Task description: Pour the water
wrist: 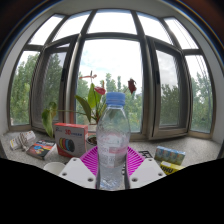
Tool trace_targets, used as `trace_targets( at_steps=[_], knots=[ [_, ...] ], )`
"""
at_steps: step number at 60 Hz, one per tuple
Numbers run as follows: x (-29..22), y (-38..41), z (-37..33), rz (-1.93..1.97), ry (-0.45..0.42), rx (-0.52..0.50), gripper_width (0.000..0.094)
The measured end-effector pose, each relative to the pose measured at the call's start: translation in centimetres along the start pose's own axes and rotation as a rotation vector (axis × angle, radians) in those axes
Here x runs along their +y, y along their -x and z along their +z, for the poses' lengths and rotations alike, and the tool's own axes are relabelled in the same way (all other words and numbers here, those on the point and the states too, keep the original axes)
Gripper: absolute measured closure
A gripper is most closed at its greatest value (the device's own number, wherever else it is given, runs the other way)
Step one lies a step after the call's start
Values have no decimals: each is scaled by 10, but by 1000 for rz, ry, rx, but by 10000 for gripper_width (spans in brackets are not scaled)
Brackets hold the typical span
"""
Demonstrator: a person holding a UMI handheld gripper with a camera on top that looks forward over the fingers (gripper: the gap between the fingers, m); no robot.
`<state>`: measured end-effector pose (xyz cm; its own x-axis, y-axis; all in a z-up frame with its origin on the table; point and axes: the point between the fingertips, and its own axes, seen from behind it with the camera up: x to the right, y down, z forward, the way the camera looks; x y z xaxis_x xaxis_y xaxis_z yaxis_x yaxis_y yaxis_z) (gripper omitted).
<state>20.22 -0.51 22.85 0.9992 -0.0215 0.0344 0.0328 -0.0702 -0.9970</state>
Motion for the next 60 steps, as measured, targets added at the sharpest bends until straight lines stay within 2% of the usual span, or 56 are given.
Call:
trace_targets(
  at_steps=[8, 14, 16, 23, 28, 33, 35, 37, 41, 45, 60],
  knots=[
    [95, 3, 10, -4, 133, 6, 614],
    [147, 6, 15, 24, 186, 2, 612],
    [133, 2, 15, 17, 131, 0, 613],
    [140, 4, 11, -27, 122, 2, 606],
    [141, 4, 10, -16, 125, 16, 515],
    [149, 1, 7, -5, 185, 23, 362],
    [153, 2, 3, 8, 224, 28, 246],
    [155, 4, -3, 20, 257, 23, 84],
    [157, 1, -20, 32, 312, 47, 114],
    [146, -2, -40, 15, 320, 73, 73],
    [106, -2, -133, -2, 370, 156, 84]
  ],
)
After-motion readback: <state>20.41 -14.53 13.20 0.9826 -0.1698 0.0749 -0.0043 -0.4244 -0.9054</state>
